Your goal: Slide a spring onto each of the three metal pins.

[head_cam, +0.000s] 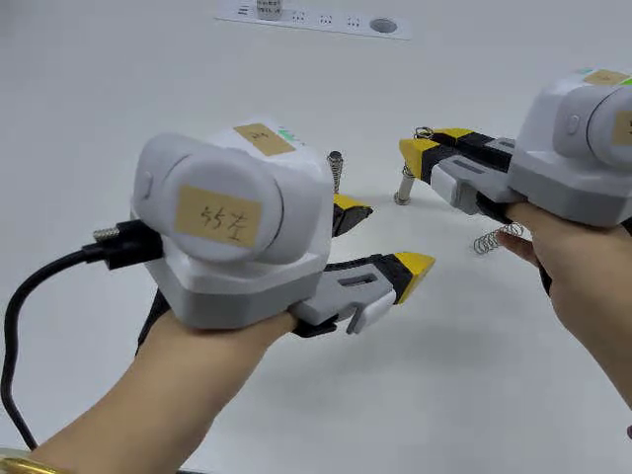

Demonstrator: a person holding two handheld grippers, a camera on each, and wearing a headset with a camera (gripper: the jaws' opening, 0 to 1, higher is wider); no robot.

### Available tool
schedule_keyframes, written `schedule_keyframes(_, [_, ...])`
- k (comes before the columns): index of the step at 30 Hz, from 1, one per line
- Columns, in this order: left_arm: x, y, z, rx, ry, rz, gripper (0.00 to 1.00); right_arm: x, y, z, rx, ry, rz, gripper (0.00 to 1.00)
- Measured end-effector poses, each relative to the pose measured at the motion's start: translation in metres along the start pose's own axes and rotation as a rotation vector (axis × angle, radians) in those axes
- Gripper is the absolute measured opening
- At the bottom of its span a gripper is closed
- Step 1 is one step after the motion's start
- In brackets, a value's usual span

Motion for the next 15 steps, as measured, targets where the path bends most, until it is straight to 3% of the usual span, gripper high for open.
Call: schedule_keyframes(15, [-0.001,0.0,0.0,0.0,-0.003,-0.009,0.39,-0.014,-0.005,0.001,-0.006,-0.002,-0.051,0.12])
Point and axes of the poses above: the centre of the closed fingertips' face, and the gripper's own axes: y roughly backward along the fingers, z roughly to its right, x roughly out of its top, the point moved 9 cm from there along y, roughly backward along the fingers, and after that the axes turned 1 degree about -z, right-handed, at the moved point
